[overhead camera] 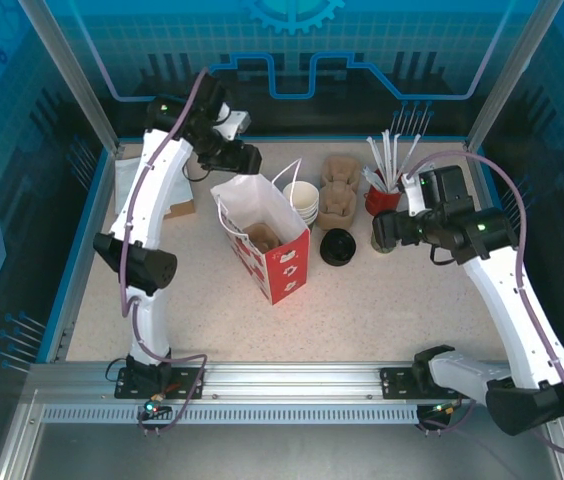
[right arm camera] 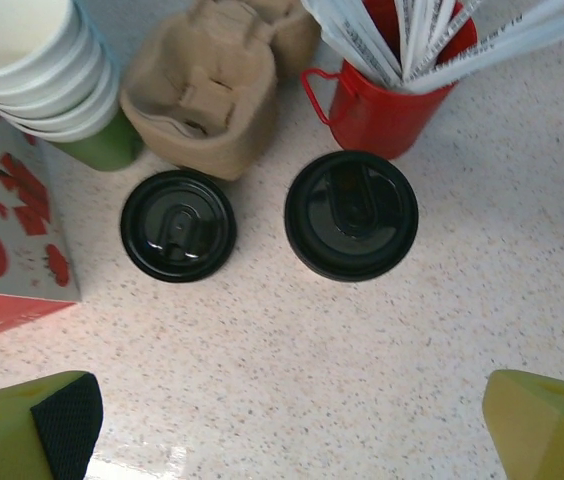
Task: Pack the takeout coffee
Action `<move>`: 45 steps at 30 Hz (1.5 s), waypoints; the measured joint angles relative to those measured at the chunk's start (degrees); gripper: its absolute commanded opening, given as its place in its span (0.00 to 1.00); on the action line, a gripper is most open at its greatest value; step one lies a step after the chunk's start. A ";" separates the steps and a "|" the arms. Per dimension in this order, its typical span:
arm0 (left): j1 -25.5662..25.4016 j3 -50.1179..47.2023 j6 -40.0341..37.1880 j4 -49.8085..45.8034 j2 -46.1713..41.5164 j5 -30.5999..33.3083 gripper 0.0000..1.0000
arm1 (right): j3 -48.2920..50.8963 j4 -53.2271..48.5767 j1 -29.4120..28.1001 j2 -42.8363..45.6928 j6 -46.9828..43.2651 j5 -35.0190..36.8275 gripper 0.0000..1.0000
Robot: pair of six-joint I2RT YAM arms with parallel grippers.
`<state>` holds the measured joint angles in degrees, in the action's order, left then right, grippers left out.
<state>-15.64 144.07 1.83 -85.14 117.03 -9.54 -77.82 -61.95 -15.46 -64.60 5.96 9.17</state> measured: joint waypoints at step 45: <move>2.36 -65.59 28.26 26.53 -61.57 9.35 0.99 | 1.42 9.81 6.58 -28.41 1.03 -0.42 1.00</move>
<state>-13.28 78.48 30.09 -58.61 55.46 -0.19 -76.40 -52.14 -8.88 -93.01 6.98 8.75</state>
